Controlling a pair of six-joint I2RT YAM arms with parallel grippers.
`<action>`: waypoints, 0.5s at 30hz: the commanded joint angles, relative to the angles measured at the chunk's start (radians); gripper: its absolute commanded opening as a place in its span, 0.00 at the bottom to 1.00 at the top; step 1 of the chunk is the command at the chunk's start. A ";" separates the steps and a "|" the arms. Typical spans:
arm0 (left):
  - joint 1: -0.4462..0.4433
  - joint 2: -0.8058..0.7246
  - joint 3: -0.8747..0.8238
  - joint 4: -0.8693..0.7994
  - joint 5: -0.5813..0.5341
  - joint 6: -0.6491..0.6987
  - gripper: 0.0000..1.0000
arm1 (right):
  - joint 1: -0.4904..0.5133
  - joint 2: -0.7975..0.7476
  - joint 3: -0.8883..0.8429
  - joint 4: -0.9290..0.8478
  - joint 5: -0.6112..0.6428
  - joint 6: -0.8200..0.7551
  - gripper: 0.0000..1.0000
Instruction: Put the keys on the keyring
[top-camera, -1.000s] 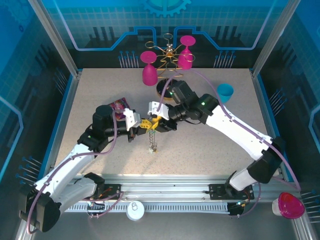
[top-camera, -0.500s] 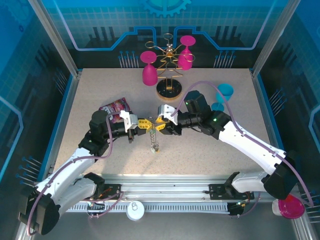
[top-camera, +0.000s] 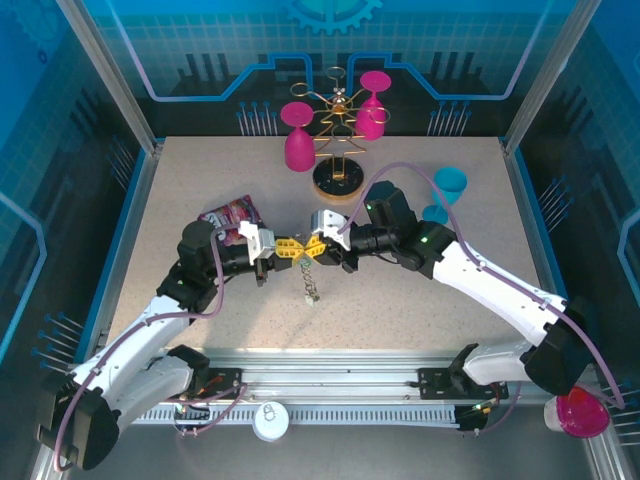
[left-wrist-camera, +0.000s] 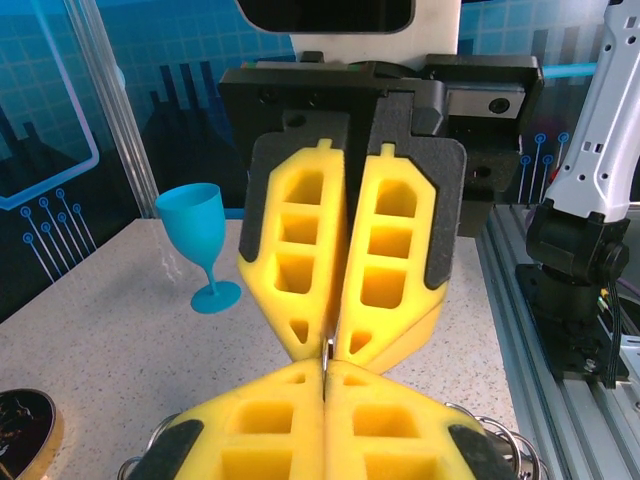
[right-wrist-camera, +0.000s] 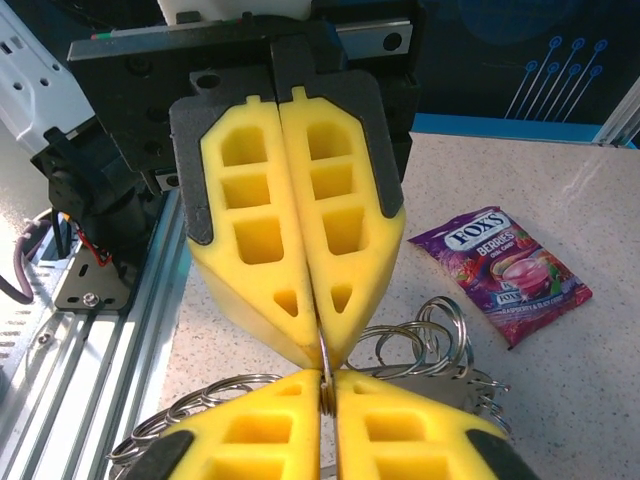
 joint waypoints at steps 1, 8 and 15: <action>-0.004 -0.021 -0.001 0.051 0.036 -0.015 0.00 | 0.014 0.012 0.033 -0.002 0.007 -0.018 0.01; -0.003 -0.044 -0.005 -0.015 -0.040 0.014 0.17 | 0.007 -0.001 0.033 0.005 -0.022 -0.017 0.00; -0.004 -0.058 0.013 -0.169 -0.046 0.091 0.23 | 0.008 -0.003 0.034 0.001 -0.035 -0.015 0.00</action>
